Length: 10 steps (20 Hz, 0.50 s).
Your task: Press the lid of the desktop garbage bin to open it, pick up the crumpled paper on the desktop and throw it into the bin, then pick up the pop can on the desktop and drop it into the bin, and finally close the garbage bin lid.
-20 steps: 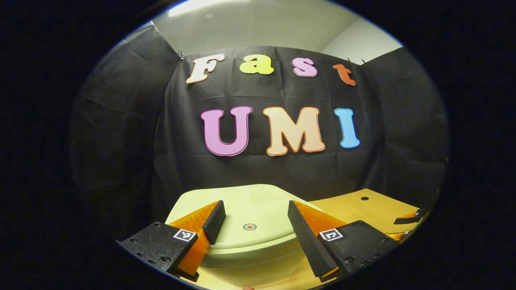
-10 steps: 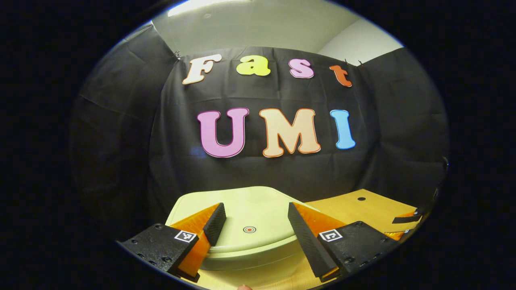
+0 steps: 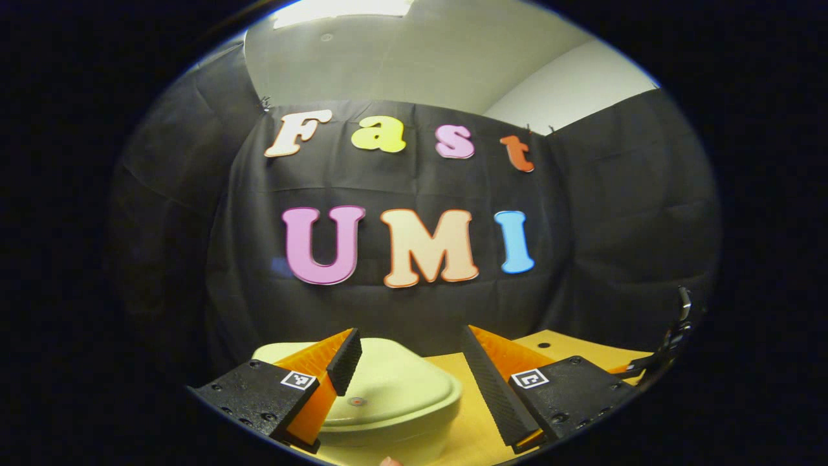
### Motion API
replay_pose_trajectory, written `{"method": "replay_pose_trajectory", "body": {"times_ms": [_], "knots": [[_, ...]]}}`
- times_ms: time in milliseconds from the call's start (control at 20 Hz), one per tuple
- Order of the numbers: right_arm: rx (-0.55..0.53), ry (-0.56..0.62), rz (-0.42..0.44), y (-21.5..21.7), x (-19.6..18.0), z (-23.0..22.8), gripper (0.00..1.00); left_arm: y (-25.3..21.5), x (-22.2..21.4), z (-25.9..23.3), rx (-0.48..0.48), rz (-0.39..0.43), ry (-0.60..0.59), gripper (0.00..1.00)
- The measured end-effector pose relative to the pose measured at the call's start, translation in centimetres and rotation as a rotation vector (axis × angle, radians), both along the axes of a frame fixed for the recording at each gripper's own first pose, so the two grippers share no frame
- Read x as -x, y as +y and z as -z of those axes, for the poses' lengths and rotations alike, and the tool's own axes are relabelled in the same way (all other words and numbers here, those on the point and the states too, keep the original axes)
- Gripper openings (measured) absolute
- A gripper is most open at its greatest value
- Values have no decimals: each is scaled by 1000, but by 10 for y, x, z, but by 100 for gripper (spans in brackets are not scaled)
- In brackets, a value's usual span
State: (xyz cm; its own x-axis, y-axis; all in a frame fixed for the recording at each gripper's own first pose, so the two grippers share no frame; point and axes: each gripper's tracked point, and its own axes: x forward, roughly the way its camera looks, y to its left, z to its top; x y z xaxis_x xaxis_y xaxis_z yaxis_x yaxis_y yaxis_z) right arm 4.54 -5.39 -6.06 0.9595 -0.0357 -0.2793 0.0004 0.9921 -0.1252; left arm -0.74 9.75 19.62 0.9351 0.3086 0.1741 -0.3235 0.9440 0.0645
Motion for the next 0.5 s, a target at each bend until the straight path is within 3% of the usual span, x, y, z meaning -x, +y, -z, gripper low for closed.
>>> {"method": "replay_pose_trajectory", "body": {"times_ms": [300,400,500], "knots": [[25,-9,18,-4,-5,3,98,-100,-28,65,63,343,22,94],[34,-4,28,-6,-7,7,98,-110,-33,94,103,406,30,94],[36,-19,38,-7,-9,4,98,-115,-37,122,123,419,40,94]]}}
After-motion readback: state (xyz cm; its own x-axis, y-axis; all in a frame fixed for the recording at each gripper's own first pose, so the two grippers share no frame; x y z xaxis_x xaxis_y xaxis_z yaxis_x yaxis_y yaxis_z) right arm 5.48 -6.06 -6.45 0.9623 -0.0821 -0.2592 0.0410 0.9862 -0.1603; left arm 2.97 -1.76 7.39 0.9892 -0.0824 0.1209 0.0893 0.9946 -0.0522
